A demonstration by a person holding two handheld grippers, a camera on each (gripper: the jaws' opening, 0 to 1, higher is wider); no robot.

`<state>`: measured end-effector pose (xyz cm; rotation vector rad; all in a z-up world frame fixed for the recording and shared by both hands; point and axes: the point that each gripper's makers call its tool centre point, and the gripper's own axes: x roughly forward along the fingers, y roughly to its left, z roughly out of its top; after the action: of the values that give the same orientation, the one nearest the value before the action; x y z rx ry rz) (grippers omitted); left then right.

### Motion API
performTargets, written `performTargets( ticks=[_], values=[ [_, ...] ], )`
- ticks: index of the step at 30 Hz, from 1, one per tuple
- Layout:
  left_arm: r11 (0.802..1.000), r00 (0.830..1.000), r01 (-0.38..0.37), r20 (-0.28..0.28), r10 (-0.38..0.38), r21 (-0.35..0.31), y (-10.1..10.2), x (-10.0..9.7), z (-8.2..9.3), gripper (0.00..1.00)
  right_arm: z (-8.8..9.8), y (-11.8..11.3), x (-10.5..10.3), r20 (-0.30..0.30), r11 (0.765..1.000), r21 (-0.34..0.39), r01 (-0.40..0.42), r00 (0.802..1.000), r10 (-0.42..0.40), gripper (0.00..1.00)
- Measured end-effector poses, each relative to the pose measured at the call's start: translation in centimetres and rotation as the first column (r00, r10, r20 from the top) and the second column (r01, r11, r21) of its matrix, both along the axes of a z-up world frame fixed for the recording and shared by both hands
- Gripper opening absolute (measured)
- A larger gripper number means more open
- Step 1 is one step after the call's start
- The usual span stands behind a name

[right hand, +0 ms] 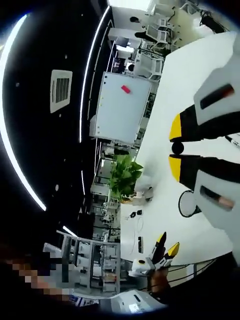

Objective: Pick up the whiteboard markers from the pen holder and place them facing the whiteboard neatly

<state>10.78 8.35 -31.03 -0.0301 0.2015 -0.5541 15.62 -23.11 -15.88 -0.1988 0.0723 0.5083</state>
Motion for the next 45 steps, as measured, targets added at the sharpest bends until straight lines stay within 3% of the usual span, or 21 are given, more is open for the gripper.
performTargets(
  ticks=[5, 7, 9, 13, 21, 35, 45],
  values=[
    [1.000, 1.000, 0.023, -0.017, -0.023, 0.010, -1.1, 0.4, -0.3, 0.56, -1.3, -1.1, -0.1, -0.012, 0.999, 0.040, 0.028, 1.000, -0.027, 0.13],
    [0.989, 0.994, 0.111, 0.009, -0.112, 0.098, -2.5, -0.1, -0.4, 0.57, -1.6, -1.5, -0.1, -0.012, 0.998, 0.053, 0.040, 0.999, -0.040, 0.13],
    [0.978, 0.989, 0.138, 0.032, -0.144, 0.158, -3.5, -0.4, -0.5, 0.57, -1.8, -2.0, 0.0, -0.014, 0.997, 0.056, 0.051, 0.999, -0.050, 0.13],
    [0.991, 0.993, 0.116, -0.008, -0.116, 0.064, -3.9, -0.3, -0.5, 0.56, -1.6, -2.6, 0.0, -0.011, 0.995, 0.068, 0.067, 0.998, -0.066, 0.13],
    [0.995, 0.998, 0.058, -0.019, -0.057, 0.076, -2.5, 0.4, -1.2, 0.56, -2.2, -3.6, 0.0, 0.000, 0.995, 0.056, 0.087, 0.996, -0.087, 0.13],
    [0.996, 0.998, 0.060, -0.035, -0.058, 0.059, -2.9, 0.7, -1.8, 0.56, -2.8, -5.4, -0.4, 0.015, 0.985, 0.100, 0.137, 0.990, -0.139, 0.13],
    [0.999, 0.999, 0.033, -0.035, -0.032, 0.031, -1.8, 0.6, -2.3, 0.56, -3.9, -4.5, -1.1, 0.044, 0.993, 0.045, 0.108, 0.993, -0.110, 0.13]
  ],
)
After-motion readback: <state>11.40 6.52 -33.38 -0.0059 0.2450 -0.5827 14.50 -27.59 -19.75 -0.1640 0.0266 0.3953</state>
